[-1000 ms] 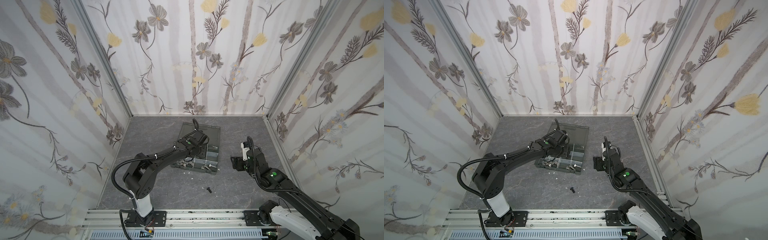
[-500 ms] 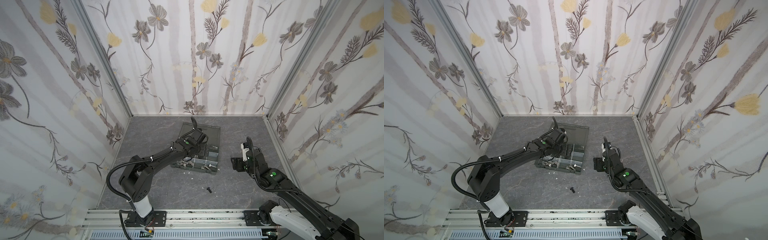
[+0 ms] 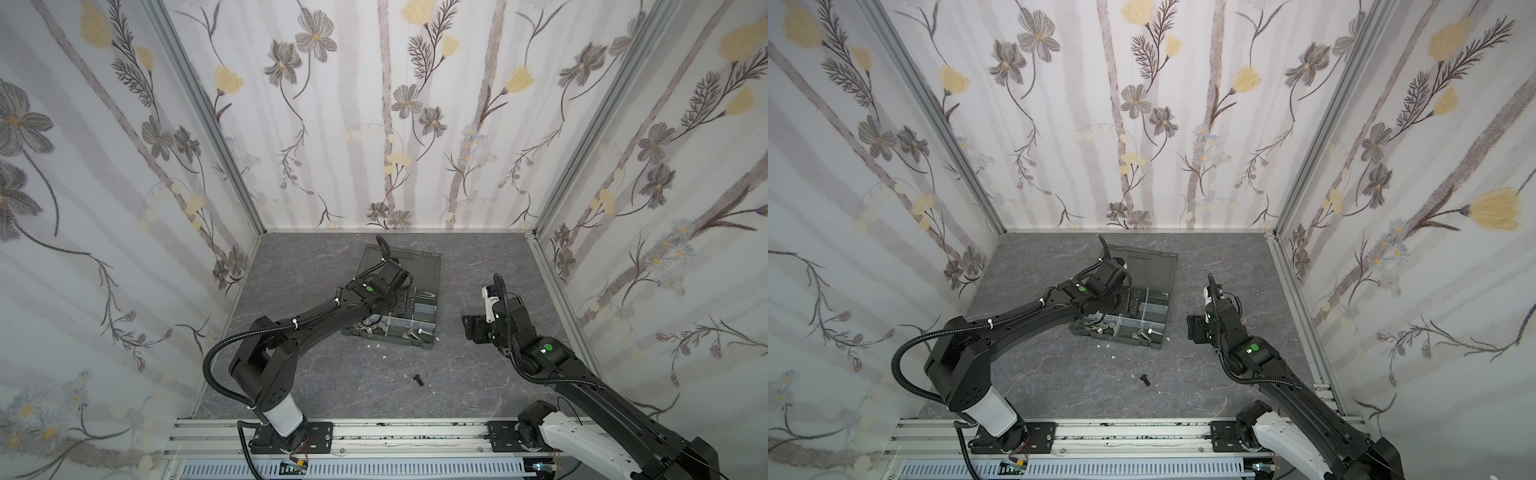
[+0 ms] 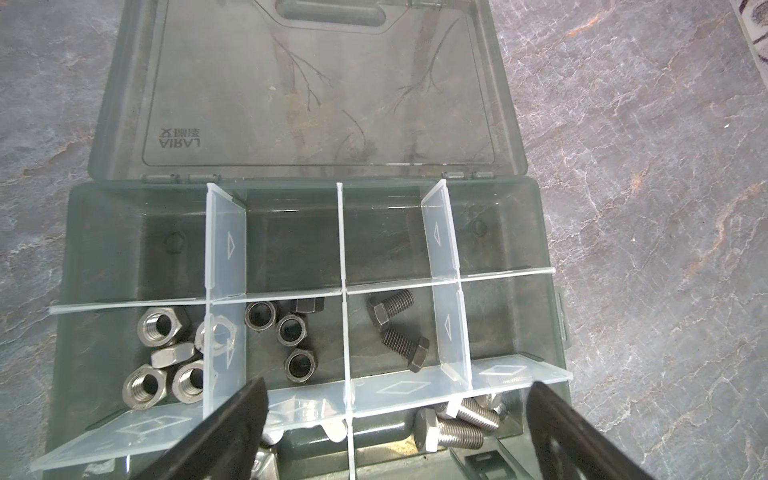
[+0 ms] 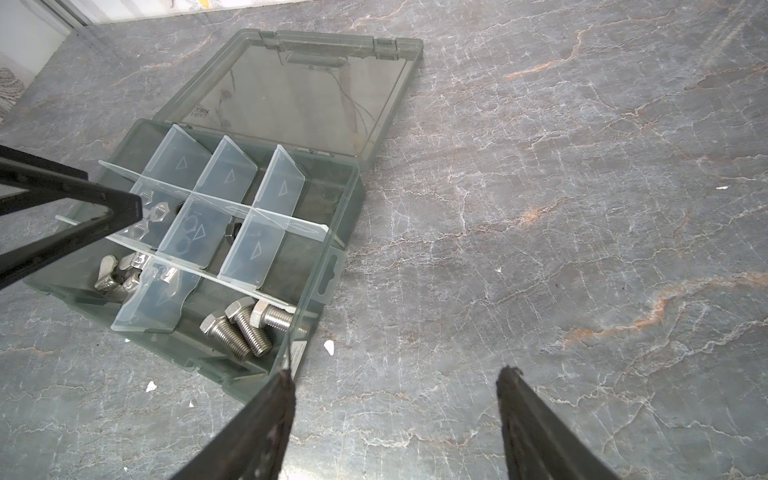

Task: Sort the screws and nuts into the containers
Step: 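Withdraw the left gripper while the right gripper moves toward the last black bolt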

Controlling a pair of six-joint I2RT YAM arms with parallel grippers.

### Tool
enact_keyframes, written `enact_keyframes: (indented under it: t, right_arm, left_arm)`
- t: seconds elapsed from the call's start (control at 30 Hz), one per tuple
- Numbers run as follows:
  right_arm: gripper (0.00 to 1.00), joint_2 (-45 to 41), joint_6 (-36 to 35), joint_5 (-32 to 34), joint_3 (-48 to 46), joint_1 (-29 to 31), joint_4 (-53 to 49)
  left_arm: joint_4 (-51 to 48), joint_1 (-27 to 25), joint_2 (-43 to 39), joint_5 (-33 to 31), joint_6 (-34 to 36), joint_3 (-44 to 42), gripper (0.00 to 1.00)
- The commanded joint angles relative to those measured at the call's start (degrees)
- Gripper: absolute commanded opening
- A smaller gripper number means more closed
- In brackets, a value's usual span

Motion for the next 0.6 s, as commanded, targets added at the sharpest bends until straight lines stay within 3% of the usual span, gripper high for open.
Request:
enact_keyframes:
  t: [0.0,0.57]
  right_arm:
    - [0.76,-0.07,0.55,-0.27,0.0,0.06,1.2]
    - [0.76,0.97,1.07,-2.33,0.02,0.07,1.97]
  left_arm:
    - [0.06,0.07,-1.2,-1.92,-0.38,-0.26,1.0]
    - [0.06,1.63,-6.84,-5.1,-1.6,-3.97,1.0]
